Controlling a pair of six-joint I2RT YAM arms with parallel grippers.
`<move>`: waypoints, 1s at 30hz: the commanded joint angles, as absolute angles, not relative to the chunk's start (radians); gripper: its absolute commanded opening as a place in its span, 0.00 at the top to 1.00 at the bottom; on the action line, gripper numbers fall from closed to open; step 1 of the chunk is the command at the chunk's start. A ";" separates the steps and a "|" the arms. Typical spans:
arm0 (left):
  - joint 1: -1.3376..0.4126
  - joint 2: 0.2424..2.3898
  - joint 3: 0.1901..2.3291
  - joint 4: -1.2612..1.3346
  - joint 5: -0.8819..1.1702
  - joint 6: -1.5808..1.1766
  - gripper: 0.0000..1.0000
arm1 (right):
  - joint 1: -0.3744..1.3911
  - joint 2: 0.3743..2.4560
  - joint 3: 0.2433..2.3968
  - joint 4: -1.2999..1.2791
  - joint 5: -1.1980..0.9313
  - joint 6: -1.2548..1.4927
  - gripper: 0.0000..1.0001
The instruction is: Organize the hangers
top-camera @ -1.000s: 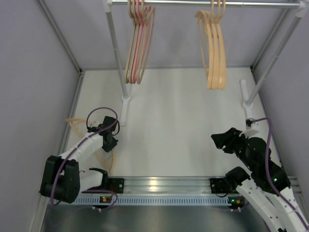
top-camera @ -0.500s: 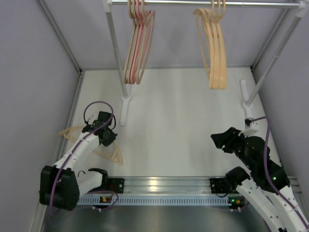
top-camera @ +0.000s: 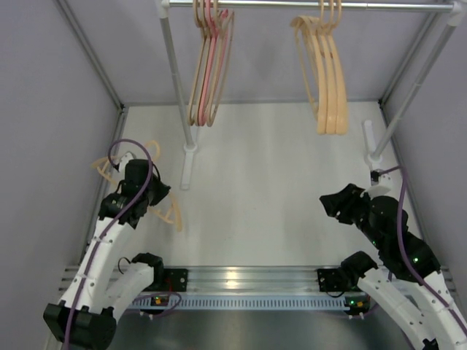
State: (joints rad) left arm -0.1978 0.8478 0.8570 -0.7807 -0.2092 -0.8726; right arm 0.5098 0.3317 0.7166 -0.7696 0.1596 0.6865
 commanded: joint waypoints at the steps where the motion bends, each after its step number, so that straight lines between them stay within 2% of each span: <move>1: -0.207 0.804 0.893 -0.827 -0.206 -0.805 1.00 | 0.522 0.368 0.785 -0.707 0.202 0.663 0.51; 4: -0.247 0.772 0.882 -0.837 -0.230 -0.801 1.00 | 0.523 0.383 0.808 -0.706 0.219 0.661 0.51; 7: -0.366 0.762 0.874 -0.845 -0.312 -0.839 1.00 | 0.523 0.400 0.831 -0.709 0.230 0.658 0.51; 13: -0.826 0.854 0.897 -0.868 -0.602 -1.030 1.00 | 0.523 0.429 0.873 -0.721 0.245 0.655 0.52; 21: -1.168 1.028 0.949 -0.874 -0.725 -1.199 1.00 | 0.522 0.439 0.946 -0.787 0.307 0.644 0.52; 27: -1.365 1.186 1.084 -0.790 -0.711 -1.186 1.00 | 0.522 0.440 1.028 -0.847 0.363 0.629 0.52; 30: -1.373 1.178 1.069 -0.510 -0.556 -1.014 1.00 | 0.522 0.440 1.058 -0.876 0.385 0.626 0.52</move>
